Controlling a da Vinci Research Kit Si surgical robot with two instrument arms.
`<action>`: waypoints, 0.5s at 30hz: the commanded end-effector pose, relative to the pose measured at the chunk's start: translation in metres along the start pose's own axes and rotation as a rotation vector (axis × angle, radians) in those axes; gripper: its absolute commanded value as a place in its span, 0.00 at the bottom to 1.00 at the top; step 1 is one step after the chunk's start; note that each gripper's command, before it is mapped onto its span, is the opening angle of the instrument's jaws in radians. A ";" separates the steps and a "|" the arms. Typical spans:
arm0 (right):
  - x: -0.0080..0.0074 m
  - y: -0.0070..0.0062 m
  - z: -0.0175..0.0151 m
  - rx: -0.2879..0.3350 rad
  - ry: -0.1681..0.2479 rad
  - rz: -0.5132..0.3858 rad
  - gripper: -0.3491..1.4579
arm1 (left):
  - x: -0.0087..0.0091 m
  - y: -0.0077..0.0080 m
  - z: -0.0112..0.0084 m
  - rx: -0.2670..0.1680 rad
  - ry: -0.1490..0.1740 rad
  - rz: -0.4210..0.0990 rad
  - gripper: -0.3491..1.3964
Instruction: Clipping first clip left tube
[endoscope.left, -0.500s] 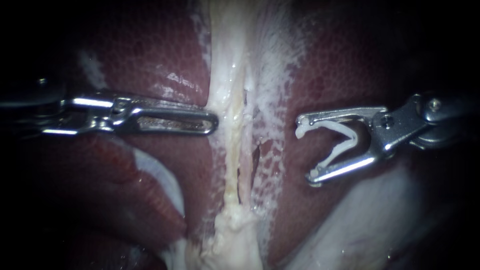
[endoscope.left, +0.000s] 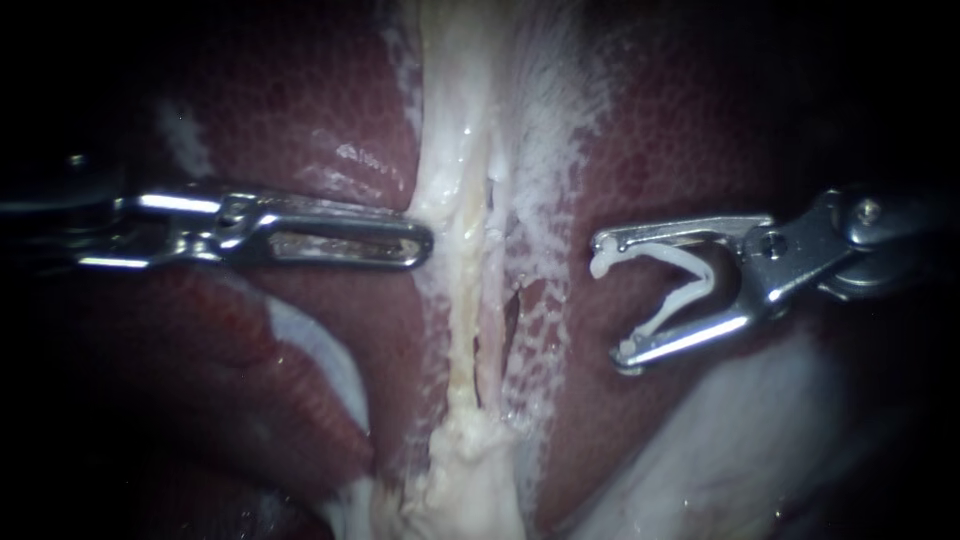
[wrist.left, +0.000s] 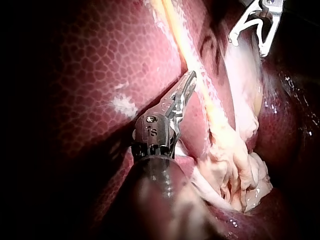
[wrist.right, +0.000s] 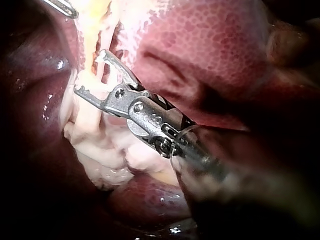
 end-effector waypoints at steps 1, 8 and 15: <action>-0.0003 -0.0001 0.0004 0.003 -0.001 -0.003 0.52 | -0.0002 -0.0002 -0.0004 -0.003 -0.002 -0.002 0.00; -0.0022 -0.0007 0.0030 0.020 -0.005 -0.023 0.52 | -0.0015 -0.0016 -0.0032 -0.011 -0.004 -0.011 0.00; -0.0035 -0.0011 0.0059 0.030 -0.008 -0.020 0.52 | -0.0016 -0.0027 -0.0043 -0.008 -0.006 -0.012 0.00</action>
